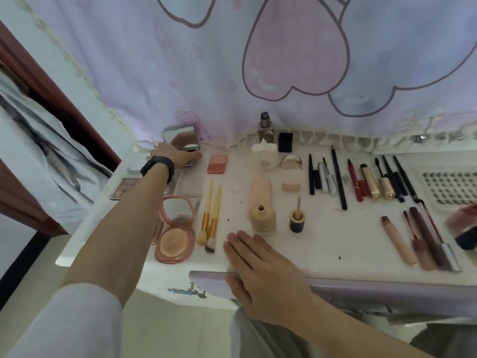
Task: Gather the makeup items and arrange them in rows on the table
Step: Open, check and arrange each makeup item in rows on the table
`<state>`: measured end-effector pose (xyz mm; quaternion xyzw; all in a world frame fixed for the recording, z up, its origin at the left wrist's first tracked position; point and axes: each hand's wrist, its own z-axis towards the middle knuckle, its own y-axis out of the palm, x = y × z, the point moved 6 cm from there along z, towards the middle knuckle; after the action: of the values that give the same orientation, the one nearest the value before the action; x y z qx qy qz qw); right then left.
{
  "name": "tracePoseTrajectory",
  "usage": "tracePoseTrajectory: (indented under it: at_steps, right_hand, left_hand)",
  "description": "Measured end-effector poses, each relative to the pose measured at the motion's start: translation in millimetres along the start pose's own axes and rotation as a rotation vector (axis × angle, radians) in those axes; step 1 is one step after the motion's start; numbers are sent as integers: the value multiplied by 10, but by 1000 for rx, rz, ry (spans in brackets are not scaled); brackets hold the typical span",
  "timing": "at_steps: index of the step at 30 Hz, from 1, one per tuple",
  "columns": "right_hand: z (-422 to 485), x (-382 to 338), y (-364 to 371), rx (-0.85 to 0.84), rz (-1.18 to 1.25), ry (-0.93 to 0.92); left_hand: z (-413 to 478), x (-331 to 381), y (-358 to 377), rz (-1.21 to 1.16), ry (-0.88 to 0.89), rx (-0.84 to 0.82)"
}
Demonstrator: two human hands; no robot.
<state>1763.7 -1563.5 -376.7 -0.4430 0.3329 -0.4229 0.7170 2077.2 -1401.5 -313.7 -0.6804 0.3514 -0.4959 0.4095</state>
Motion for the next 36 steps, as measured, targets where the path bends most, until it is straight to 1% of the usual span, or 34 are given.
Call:
tracePoseTrajectory:
  at_steps: [5,10,16,22,36]
  right_hand:
    - [1,-10,-6,-4,-3,12]
    - [0,-11,-1,-22,8,14]
    - [2,-13,3,-24,7,9]
    - [4,-7,5,4,2,5]
    - [0,-13,6,64,10,6]
  left_hand:
    - [24,61,56,75,-9,30]
    - [14,55,68,-7,26,33]
    - [-64,-34,22,-57,63,-42]
    - [-100,-61,7,-64,114,-25]
    - [-143,-91,0,-41,129,-25]
